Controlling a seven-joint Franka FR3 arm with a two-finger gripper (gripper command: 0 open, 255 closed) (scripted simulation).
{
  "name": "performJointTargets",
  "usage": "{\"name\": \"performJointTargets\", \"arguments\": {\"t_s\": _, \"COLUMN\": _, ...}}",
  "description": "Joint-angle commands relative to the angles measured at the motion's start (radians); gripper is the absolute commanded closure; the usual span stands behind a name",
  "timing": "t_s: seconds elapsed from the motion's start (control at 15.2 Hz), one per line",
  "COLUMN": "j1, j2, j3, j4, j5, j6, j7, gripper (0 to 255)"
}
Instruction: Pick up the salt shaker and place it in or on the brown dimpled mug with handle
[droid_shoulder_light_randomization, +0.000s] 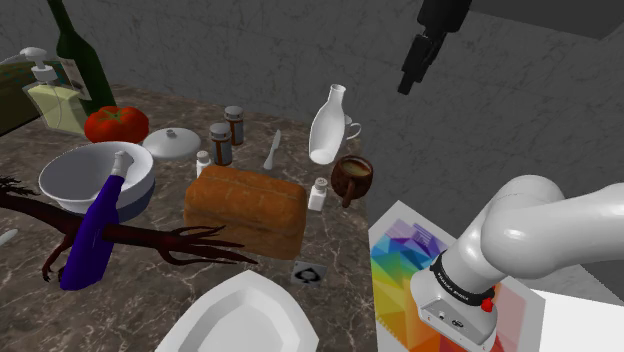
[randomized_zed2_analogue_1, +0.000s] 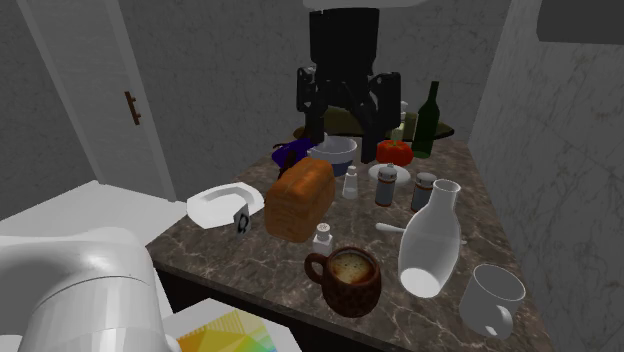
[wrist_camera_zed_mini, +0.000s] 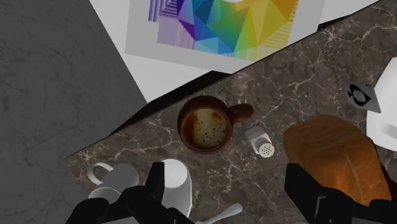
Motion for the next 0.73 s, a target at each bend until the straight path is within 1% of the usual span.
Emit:
{"name": "performJointTargets", "arguments": {"t_s": 0.0, "j1": 0.000, "j2": 0.000, "j3": 0.000, "j4": 0.000, "j5": 0.000, "j6": 0.000, "j7": 0.000, "gripper": 0}}
{"name": "performJointTargets", "arguments": {"t_s": 0.33, "j1": 0.026, "j2": 0.073, "j3": 0.059, "j4": -0.056, "j5": 0.042, "j6": 0.155, "j7": 0.061, "gripper": 0}}
{"name": "performJointTargets", "arguments": {"t_s": 0.66, "j1": 0.051, "j2": 0.177, "j3": 0.119, "j4": -0.080, "j5": 0.072, "j6": 0.309, "j7": 0.121, "gripper": 0}}
